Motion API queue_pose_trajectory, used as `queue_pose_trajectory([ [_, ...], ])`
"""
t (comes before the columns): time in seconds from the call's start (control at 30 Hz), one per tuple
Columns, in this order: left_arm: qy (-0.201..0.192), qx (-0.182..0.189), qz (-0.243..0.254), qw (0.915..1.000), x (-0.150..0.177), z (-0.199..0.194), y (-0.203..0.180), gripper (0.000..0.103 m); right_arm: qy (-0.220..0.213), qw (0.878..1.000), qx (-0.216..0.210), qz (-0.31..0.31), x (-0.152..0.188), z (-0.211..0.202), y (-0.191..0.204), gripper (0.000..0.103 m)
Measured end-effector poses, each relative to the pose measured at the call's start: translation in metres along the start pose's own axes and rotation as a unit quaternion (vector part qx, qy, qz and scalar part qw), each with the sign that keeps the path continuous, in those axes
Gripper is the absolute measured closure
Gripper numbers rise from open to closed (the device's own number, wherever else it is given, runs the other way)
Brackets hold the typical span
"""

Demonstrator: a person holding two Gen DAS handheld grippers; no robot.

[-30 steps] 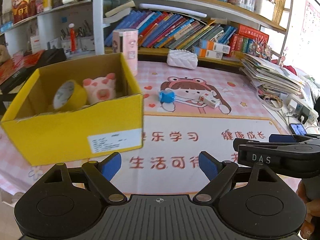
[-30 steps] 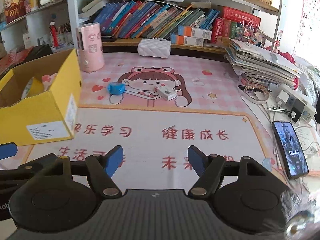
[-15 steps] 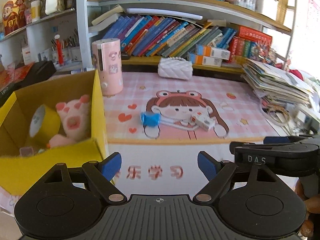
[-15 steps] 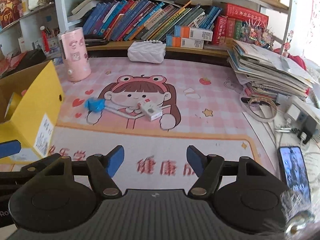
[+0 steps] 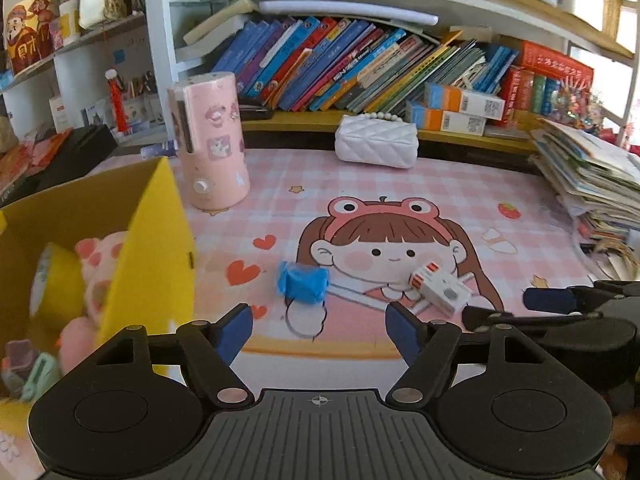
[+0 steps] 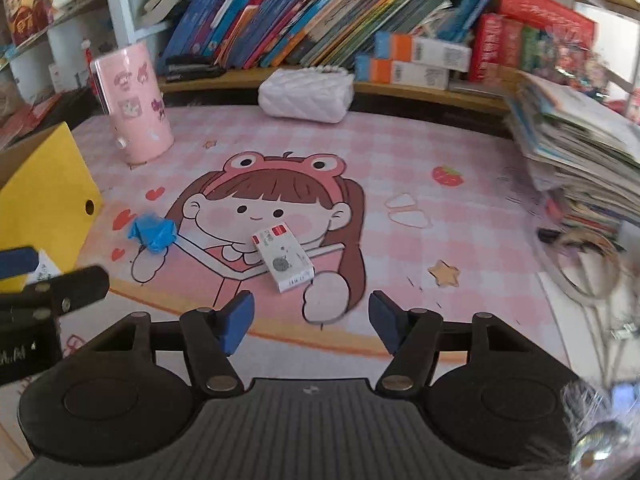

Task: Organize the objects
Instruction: 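Grasp the blue clip with the left gripper while the right gripper grasps the small white box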

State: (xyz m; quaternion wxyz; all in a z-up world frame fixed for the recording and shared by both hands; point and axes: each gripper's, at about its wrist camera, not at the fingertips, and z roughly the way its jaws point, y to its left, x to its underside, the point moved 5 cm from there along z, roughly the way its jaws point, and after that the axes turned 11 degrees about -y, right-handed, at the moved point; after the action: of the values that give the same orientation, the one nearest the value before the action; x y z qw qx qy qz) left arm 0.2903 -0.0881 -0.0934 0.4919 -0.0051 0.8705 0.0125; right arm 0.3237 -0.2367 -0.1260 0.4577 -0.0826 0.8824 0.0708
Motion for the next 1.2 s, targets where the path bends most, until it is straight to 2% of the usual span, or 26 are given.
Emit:
queue_pose_trajectory([
  [0.37,0.031,-0.046,-0.021,0.9982,-0.003,0.074,0.010,0.032,0.012,0.998,-0.044,-0.053,-0.011,0.054,0.010,0.048],
  [0.53,0.049,-0.057,-0.022,0.9970,-0.001,0.095,0.012,0.033,0.023,0.996,-0.058,-0.064,-0.011,0.065,0.012,0.056],
  [0.6,0.057,-0.055,-0.023,0.9966,0.003,0.100,0.012,0.042,0.029,0.995,-0.062,-0.066,-0.011,0.068,0.012,0.063],
  [0.67,0.065,-0.049,-0.023,0.9964,0.007,0.104,0.012,0.057,0.030,0.995,-0.069,-0.071,-0.012,0.068,0.012,0.071],
  [0.7,0.060,-0.044,-0.022,0.9970,0.007,0.104,0.011,0.061,0.031,0.994,-0.070,-0.073,-0.012,0.068,0.012,0.075],
  [0.87,0.051,-0.028,-0.025,0.9980,0.005,0.092,0.007,0.063,0.032,0.996,-0.061,-0.058,-0.011,0.061,0.007,0.075],
  [1.2,0.010,0.025,-0.043,0.9987,-0.005,0.021,0.000,0.063,0.033,0.999,-0.040,-0.012,-0.002,0.016,0.004,0.075],
])
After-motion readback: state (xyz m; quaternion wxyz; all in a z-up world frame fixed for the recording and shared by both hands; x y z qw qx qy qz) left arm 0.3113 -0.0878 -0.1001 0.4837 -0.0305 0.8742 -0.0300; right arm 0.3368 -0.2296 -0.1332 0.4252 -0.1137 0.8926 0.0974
